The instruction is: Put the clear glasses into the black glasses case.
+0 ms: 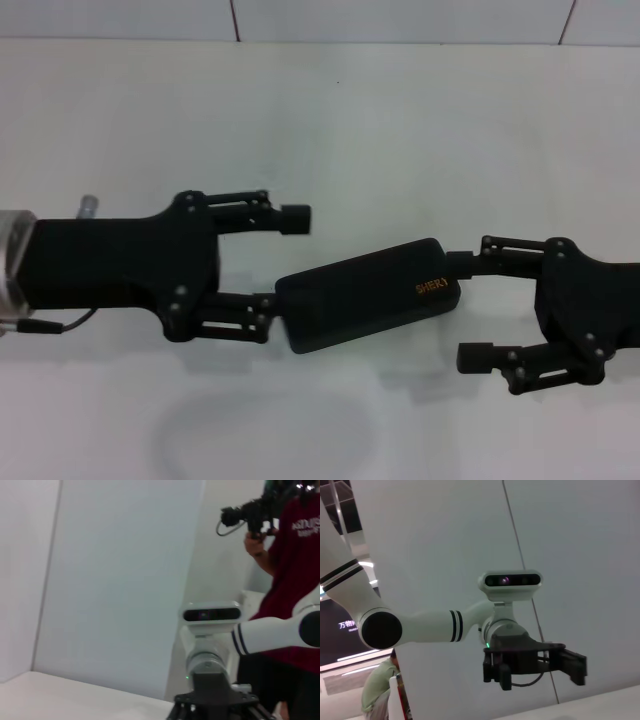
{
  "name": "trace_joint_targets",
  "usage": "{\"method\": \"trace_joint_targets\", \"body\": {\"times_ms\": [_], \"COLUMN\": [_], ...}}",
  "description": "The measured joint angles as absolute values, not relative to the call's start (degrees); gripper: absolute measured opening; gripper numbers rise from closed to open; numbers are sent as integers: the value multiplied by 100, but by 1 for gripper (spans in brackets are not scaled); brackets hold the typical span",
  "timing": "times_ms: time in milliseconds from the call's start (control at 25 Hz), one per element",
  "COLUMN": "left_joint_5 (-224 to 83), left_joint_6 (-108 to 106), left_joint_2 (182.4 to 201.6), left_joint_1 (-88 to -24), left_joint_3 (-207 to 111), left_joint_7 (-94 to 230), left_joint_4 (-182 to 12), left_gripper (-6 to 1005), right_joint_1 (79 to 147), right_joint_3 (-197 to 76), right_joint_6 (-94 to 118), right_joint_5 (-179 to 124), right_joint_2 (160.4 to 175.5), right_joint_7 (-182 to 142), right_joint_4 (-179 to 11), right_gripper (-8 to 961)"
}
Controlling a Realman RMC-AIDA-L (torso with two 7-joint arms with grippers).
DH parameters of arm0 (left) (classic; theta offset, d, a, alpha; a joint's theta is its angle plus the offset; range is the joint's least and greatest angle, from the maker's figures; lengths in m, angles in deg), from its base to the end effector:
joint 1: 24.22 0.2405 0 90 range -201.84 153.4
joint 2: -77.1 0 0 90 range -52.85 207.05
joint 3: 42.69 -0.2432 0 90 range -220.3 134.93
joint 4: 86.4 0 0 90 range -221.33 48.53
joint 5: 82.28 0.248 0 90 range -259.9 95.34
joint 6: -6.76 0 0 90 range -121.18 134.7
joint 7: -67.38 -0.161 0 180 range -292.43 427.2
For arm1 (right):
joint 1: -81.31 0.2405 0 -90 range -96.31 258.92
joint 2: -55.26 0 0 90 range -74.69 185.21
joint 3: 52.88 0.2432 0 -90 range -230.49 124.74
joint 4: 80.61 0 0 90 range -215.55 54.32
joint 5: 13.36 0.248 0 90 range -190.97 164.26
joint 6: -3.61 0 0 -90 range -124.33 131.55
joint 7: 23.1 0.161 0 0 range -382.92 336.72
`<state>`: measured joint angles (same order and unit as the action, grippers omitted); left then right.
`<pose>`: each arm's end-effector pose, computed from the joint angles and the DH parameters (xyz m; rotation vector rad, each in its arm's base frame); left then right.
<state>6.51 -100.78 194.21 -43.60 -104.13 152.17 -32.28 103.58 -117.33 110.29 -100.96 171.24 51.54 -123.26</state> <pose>-0.2038 0.3017 0.0272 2.8972 0.3035 1.0840 0.2170 0.2986 0.0007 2.8660 -0.2501 -1.1192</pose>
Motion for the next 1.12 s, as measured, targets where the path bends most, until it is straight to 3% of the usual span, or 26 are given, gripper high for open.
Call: {"method": "trace_joint_targets", "body": {"times_ms": [160, 400, 1120], "left_joint_5": [681, 740, 744], "left_joint_6": [-10159, -10256, -10264], "left_joint_2": [19348, 19325, 19310], "left_joint_1": [-4340, -4263, -4218], "left_joint_3": [-10332, -10316, -10294], "left_joint_7": [15153, 15036, 14631], "left_joint_4": [-3403, -3414, -3701], "left_gripper": [710, 840, 840], "right_joint_1": [10422, 10431, 10423], "right_joint_3": [-11761, -11767, -11713], "right_joint_6": [10989, 10983, 11018], "right_joint_5": [-10083, -9944, -9775], "right_joint_2": [17139, 17134, 17110], "right_joint_7": [5121, 5069, 5001], "right_joint_4": [-12297, -12293, -12288], "right_gripper": [829, 848, 848]}}
